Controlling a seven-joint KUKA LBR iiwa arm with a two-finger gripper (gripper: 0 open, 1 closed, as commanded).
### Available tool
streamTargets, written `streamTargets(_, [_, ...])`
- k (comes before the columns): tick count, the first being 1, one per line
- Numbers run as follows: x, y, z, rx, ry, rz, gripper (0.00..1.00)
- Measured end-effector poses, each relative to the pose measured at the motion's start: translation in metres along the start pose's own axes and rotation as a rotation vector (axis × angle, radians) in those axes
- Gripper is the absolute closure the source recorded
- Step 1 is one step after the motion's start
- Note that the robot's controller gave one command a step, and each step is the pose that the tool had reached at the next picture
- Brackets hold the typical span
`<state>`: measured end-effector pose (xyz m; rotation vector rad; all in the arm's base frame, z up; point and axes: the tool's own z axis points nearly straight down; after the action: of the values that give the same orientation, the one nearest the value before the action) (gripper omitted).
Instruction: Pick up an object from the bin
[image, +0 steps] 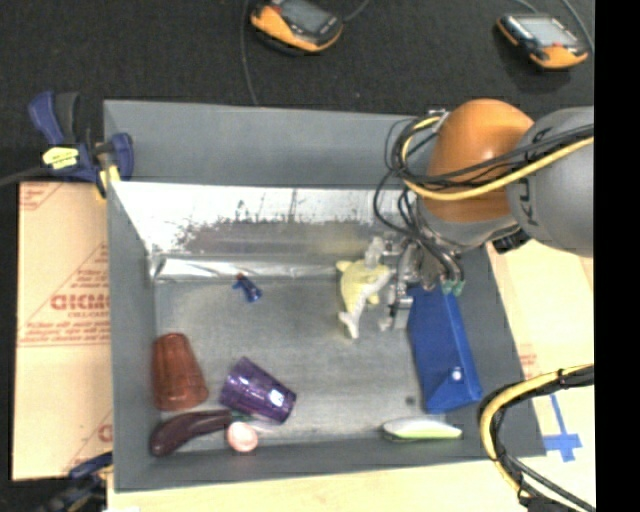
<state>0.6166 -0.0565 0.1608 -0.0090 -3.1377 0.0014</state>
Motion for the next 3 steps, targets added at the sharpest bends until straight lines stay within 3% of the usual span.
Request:
streamTargets(1, [-0.001, 0.0, -0.005, 0.001, -0.006, -0.001, 0.0])
streamTargets(2, [-0.025, -0.02, 0.055, 0.002, -0.011, -0.136, 0.0])
streamTargets(3, [-0.035, -0.023, 0.077, 0.011, -0.022, -0.568, 0.0])
